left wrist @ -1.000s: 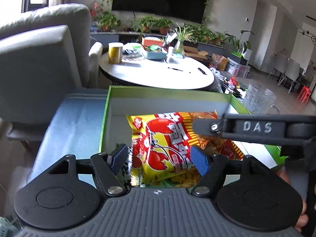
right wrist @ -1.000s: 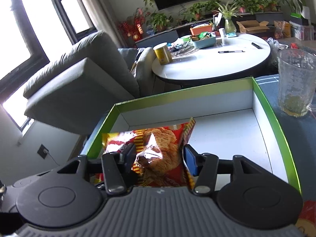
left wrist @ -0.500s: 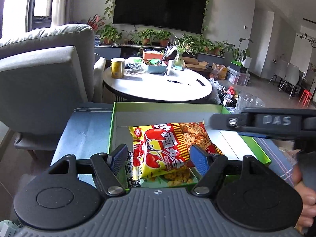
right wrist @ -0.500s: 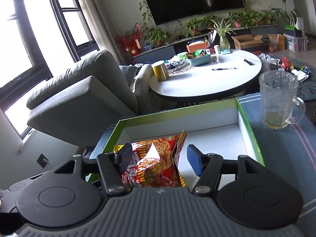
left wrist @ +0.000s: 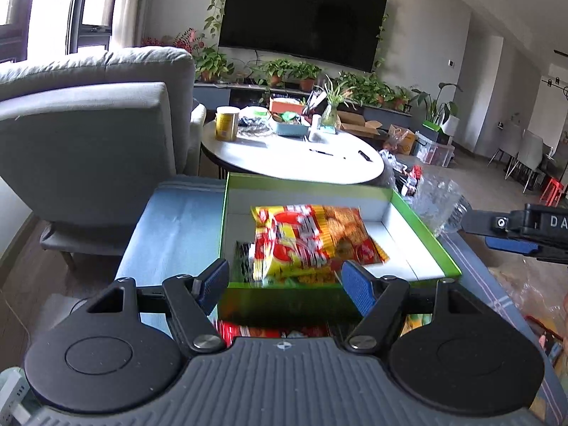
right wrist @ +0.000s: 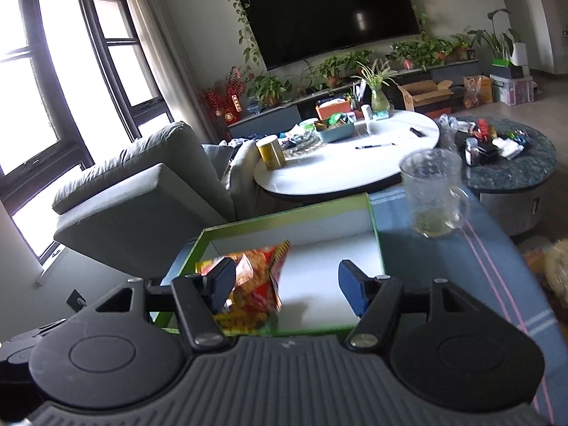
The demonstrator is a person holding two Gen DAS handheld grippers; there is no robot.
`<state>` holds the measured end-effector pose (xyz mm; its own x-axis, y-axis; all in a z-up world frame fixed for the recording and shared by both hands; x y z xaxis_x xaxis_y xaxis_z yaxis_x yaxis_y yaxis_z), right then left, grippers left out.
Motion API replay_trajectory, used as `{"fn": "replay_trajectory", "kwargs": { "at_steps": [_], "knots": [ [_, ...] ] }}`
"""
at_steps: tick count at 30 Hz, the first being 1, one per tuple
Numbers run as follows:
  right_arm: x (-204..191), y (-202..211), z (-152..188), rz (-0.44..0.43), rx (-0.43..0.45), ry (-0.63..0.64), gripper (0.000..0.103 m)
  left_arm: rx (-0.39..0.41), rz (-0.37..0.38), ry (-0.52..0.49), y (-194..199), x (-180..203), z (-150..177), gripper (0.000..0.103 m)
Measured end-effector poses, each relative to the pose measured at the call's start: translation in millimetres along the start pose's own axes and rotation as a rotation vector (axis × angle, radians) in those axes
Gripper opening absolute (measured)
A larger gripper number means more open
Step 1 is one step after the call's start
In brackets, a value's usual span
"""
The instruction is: Organize snacks
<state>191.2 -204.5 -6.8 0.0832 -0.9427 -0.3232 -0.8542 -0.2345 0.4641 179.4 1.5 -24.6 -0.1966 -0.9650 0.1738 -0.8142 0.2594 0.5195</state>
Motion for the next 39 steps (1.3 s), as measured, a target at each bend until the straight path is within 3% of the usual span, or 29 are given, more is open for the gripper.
{"fn": "replay_trajectory", "kwargs": {
  "at_steps": [7,24,30,39],
  "knots": [
    [12,11,25,-0.016,-0.048,-0.056,0.08,-0.053,-0.028,0.042,1,-11,26,0.068],
    [-43,-24,93,-0.183,-0.319,-0.025,0.08,-0.161,-0.063,0.109,-16,-44,70,0.068],
    [-54,-42,110,-0.205,-0.399,-0.059,0.079,-0.182,-0.022,0.122,-20,-53,79,0.061],
    [-59,-63,119,-0.194,-0.473,-0.131,0.079,-0.188,0.036,0.139,-24,-61,81,0.058]
  ]
}}
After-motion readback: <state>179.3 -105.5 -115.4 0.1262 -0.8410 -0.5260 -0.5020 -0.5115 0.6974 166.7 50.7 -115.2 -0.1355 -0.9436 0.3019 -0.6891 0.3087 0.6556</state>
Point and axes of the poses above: each gripper's, at about its wrist camera, not at the fingertips, and y roughly against the way its jaws point, x to its right, z to its underside, the point moved 6 cm from there along -y, roughly the way its jaws point, and after that the axes turned 1 degree about y, right-handed, at the moved point
